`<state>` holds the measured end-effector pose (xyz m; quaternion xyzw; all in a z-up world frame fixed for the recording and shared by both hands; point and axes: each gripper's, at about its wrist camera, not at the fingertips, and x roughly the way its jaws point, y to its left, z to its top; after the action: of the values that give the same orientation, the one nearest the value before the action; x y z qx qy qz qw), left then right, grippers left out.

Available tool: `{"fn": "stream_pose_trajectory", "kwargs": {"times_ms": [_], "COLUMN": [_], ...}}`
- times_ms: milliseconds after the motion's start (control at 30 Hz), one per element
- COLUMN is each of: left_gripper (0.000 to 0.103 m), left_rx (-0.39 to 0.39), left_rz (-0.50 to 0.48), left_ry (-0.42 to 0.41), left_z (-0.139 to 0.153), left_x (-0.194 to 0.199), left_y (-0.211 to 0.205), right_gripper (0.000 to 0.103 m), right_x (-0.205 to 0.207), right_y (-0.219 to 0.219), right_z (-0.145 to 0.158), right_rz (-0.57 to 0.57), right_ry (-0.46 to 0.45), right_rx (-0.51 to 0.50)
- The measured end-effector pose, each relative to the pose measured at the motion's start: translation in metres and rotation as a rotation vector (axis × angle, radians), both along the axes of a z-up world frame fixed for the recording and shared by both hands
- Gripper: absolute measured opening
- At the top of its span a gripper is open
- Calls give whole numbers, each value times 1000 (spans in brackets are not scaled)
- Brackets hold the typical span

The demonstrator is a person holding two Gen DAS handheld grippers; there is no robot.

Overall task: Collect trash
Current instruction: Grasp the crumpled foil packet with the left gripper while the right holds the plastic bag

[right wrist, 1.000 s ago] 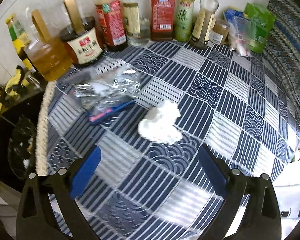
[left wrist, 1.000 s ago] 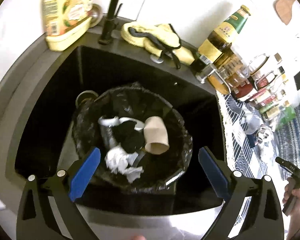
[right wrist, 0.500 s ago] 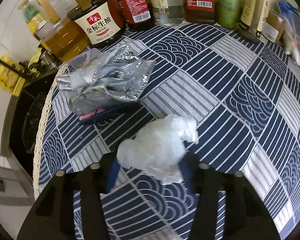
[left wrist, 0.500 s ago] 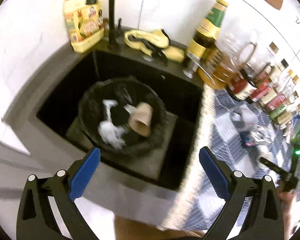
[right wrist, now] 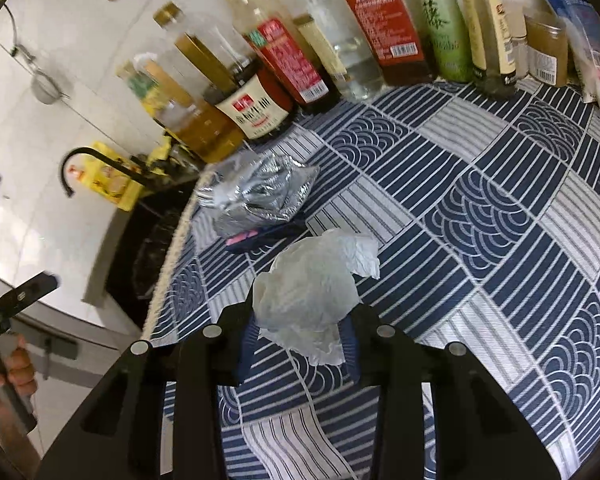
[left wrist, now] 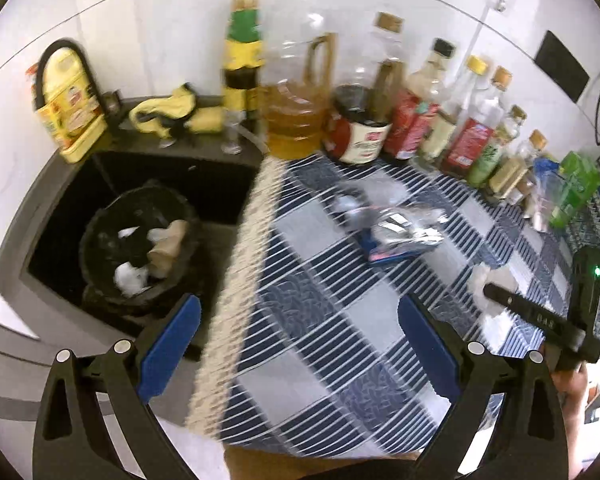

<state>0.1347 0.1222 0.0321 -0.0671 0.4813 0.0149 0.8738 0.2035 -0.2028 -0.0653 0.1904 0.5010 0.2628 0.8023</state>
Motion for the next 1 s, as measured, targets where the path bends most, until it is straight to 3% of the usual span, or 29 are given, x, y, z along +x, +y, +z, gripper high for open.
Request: {"fn": "stream_pose_trajectory", "kwargs": {"times_ms": [167,467,567,733,833,1000], "left_gripper": [96,95,95,82,80,79], "left_rx": [56,157,231,435,505,582], "left_rz": [-109,-309,-484,-772,-871,-937], "left_ry": [-41,13,18,30,58,141], "left_z": [0,-13,-22,-47,-61,-85], "left_x": [27,78,88,90,96,115], "left_y": [-46,-96,-126,-169,-182,-187], "right_gripper": [37,37,37,37,37,37], "right_x": [-9,-33,-44,-60,-68,-80], "right_y": [-27,-50,-56,-69,-73,-74], "right_z": [6,-5,-12,-24,-26,-29], "right_rz": [21,-2,-24,-90,-110,-128], "right_ry": [0,2,19,56,59,55], "right_rx": [79,184,224,252,241,232]}}
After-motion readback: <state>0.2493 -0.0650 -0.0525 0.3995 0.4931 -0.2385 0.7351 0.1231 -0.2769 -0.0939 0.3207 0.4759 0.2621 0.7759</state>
